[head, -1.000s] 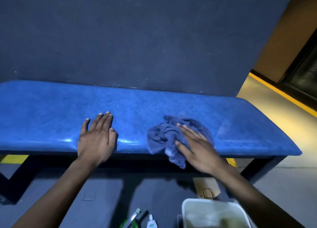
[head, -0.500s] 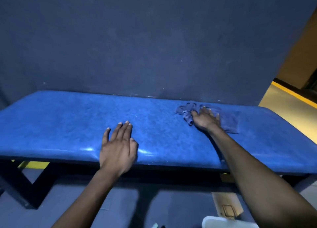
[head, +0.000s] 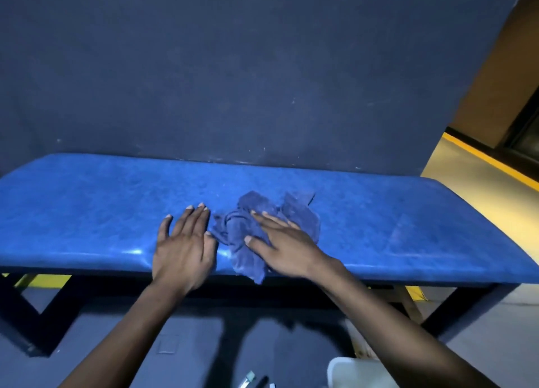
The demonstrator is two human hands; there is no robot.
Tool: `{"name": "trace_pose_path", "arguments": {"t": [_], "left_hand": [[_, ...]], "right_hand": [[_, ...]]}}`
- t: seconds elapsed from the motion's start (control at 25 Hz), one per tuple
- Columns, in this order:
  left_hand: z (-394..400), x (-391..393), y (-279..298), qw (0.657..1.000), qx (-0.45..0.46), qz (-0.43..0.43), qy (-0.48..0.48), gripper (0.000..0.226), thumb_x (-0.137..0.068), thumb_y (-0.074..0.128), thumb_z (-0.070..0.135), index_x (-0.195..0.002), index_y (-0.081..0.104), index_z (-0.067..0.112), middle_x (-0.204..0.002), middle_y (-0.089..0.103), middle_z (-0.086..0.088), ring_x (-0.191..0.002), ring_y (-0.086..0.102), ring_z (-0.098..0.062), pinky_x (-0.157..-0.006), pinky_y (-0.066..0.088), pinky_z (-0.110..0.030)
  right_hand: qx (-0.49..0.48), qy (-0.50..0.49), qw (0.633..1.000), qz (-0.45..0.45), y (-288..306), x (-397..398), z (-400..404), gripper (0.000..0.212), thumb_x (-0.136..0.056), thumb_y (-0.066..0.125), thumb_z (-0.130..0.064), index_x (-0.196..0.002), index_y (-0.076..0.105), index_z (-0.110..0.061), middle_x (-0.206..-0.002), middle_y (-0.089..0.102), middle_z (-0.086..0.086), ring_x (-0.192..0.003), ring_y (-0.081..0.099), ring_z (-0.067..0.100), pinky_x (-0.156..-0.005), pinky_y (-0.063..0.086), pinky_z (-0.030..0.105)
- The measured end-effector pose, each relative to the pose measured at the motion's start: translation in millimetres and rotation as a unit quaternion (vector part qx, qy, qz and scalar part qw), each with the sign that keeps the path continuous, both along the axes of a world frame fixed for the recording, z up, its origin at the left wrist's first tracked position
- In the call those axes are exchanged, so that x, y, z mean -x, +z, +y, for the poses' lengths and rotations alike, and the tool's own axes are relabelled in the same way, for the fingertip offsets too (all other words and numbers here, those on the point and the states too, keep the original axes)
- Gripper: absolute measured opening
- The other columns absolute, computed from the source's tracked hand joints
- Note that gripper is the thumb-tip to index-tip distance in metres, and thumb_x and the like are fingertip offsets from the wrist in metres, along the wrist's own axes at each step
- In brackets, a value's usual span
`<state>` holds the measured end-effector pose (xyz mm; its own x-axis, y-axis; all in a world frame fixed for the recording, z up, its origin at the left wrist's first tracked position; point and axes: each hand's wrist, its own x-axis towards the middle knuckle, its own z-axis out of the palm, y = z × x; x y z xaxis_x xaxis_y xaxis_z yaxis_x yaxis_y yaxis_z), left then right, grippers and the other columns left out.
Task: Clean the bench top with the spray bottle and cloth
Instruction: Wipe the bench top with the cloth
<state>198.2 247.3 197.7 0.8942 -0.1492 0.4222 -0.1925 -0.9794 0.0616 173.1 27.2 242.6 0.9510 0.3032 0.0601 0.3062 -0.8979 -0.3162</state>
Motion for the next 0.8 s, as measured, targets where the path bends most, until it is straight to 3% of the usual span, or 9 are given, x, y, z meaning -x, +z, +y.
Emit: {"name": "trace_pose_path", "arguments": {"t": [0.12, 0.24, 0.36, 0.44, 0.56, 0.68, 0.8], "left_hand": [[-0.8, 1.9, 0.1, 1.000, 0.006, -0.006, -0.001, 0.063, -0.093, 0.025, 0.034, -0.142, 0.054, 0.009, -0.151, 0.053, -0.006, -0.142, 0.047, -0.022, -0.118, 0.028, -0.051], [-1.8, 2.1, -0.7, 1.000, 0.010, -0.004, 0.000, 0.064, -0.093, 0.023, 0.034, -0.144, 0.052, 0.010, -0.153, 0.050, -0.005, -0.144, 0.045, -0.021, -0.119, 0.025, -0.050], [-3.3, 1.0, -1.6, 1.000, 0.016, -0.006, 0.006, 0.064, -0.093, 0.023, 0.034, -0.145, 0.051, 0.010, -0.154, 0.049, -0.003, -0.145, 0.043, -0.020, -0.120, 0.023, -0.050], [-3.0, 1.3, -1.8, 1.000, 0.019, -0.003, 0.007, 0.064, -0.093, 0.023, 0.034, -0.145, 0.051, 0.010, -0.155, 0.049, -0.003, -0.145, 0.043, -0.020, -0.120, 0.023, -0.050], [-1.8, 0.8, -3.9, 1.000, 0.016, -0.002, 0.007, 0.064, -0.093, 0.023, 0.034, -0.146, 0.050, 0.011, -0.156, 0.047, -0.002, -0.146, 0.041, -0.019, -0.121, 0.022, -0.049], [-2.6, -0.4, -4.6, 1.000, 0.014, -0.003, 0.007, 0.064, -0.094, 0.022, 0.035, -0.147, 0.050, 0.011, -0.157, 0.046, -0.002, -0.147, 0.039, -0.018, -0.122, 0.022, -0.049], [-1.4, -2.7, -4.2, 1.000, 0.004, -0.001, 0.007, 0.064, -0.094, 0.022, 0.035, -0.146, 0.050, 0.011, -0.155, 0.048, -0.002, -0.146, 0.041, -0.018, -0.121, 0.023, -0.050]], "right_hand": [[0.000, -0.019, 0.999, -0.029, -4.8, 44.2, -55.9, 0.071, -0.098, 0.025, -0.070, -0.156, 0.035, -0.029, -0.166, 0.028, -0.012, -0.155, 0.018, 0.005, -0.127, 0.017, 0.038], [0.004, -0.102, 0.994, -0.042, -11.4, 63.0, -125.5, 0.089, -0.089, 0.011, -0.081, -0.156, 0.035, -0.027, -0.164, 0.032, -0.012, -0.154, 0.021, 0.005, -0.127, 0.019, 0.038], [-0.007, -0.192, 0.981, -0.035, -9.0, 28.5, -157.0, 0.060, -0.100, 0.028, -0.059, -0.147, 0.046, -0.027, -0.159, 0.044, -0.004, -0.151, 0.031, 0.014, -0.124, 0.023, 0.045], [0.014, -0.258, 0.966, -0.027, -5.9, -15.1, -150.8, 0.064, -0.094, 0.021, -0.059, -0.143, 0.048, -0.028, -0.158, 0.044, 0.001, -0.149, 0.034, 0.020, -0.122, 0.022, 0.050], [0.033, -0.322, 0.946, 0.010, -0.1, -74.3, -123.0, 0.073, -0.090, 0.015, -0.059, -0.150, 0.042, -0.026, -0.165, 0.032, 0.002, -0.154, 0.023, 0.024, -0.124, 0.012, 0.057], [0.060, -0.249, 0.965, 0.056, 7.0, -112.3, -70.7, 0.065, -0.100, 0.019, -0.057, -0.159, 0.025, -0.030, -0.171, 0.012, -0.002, -0.158, 0.007, 0.022, -0.125, 0.001, 0.058], [0.054, -0.087, 0.993, 0.063, 7.4, -107.9, 2.7, 0.062, -0.102, 0.024, -0.058, -0.159, 0.025, -0.033, -0.171, 0.011, -0.007, -0.158, 0.004, 0.015, -0.126, 0.001, 0.054]]}}
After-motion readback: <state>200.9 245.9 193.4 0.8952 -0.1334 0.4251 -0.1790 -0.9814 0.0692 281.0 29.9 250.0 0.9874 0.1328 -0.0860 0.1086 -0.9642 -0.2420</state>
